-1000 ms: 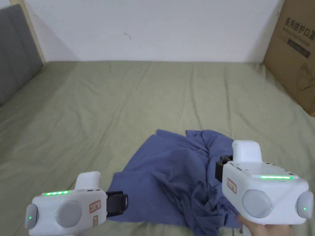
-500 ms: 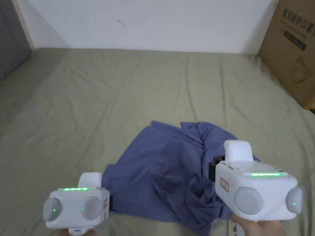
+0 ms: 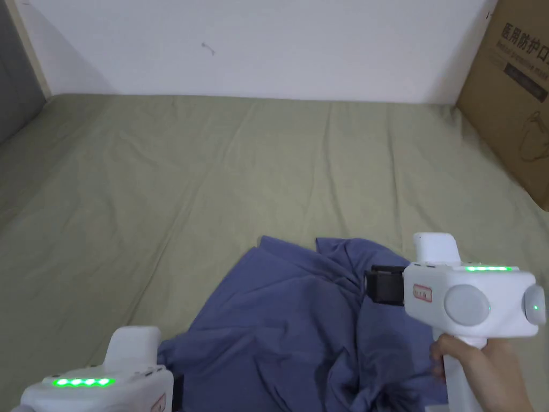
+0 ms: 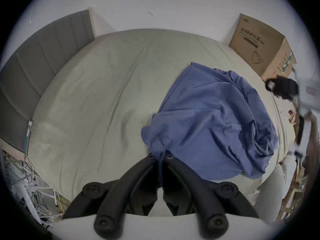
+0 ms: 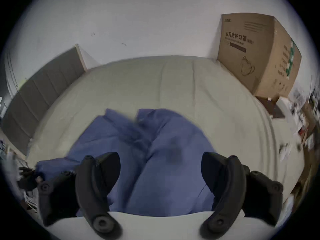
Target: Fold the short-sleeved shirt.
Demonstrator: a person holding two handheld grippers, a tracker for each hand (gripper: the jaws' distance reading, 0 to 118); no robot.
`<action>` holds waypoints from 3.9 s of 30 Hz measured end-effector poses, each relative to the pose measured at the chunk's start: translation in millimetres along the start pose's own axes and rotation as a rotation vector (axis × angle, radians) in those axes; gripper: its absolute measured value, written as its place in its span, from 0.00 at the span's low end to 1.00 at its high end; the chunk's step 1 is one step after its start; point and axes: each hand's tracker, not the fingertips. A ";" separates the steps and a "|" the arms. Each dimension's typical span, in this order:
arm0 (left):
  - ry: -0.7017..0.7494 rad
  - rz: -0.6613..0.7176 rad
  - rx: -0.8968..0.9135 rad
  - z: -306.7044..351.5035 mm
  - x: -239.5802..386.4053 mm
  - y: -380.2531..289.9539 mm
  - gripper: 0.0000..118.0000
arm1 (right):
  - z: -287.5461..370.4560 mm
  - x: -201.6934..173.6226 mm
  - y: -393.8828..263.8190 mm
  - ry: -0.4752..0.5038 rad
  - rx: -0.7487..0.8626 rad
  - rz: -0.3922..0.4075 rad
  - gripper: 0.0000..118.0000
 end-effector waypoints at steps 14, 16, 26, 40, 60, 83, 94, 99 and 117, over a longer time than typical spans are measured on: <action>0.007 -0.009 -0.086 -17.0 -1.9 5.0 0.02 | -165.6 41.9 31.7 -0.037 -0.231 -0.019 0.41; 0.001 -0.010 -0.088 -17.9 -2.4 5.0 0.02 | -157.8 41.0 33.8 -0.009 -0.234 -0.007 0.34; -0.014 0.010 -0.019 6.3 -4.3 20.7 0.02 | -99.7 49.8 64.8 -0.039 -0.183 -0.008 0.02; 0.104 0.110 0.411 123.7 -55.2 161.4 0.02 | 108.6 166.9 144.8 -0.264 0.119 -0.123 0.02; 0.216 0.107 0.681 204.5 -108.0 321.1 0.02 | 146.9 143.4 296.3 -0.193 0.342 -0.216 0.02; 0.276 0.106 0.006 11.1 -156.9 -13.1 0.02 | -24.6 131.1 -74.9 -0.195 -0.292 -0.254 0.02; 0.265 0.083 -0.047 6.6 -152.6 -39.0 0.92 | -6.2 119.9 -89.7 -0.239 -0.229 -0.234 0.62; 0.174 0.137 0.097 44.7 -129.8 -13.0 0.92 | 28.5 121.2 -79.4 -0.210 -0.127 -0.239 0.61; -0.089 -0.092 0.067 11.3 37.0 -11.3 0.00 | 56.0 112.2 -131.0 -0.126 -0.068 -0.274 0.71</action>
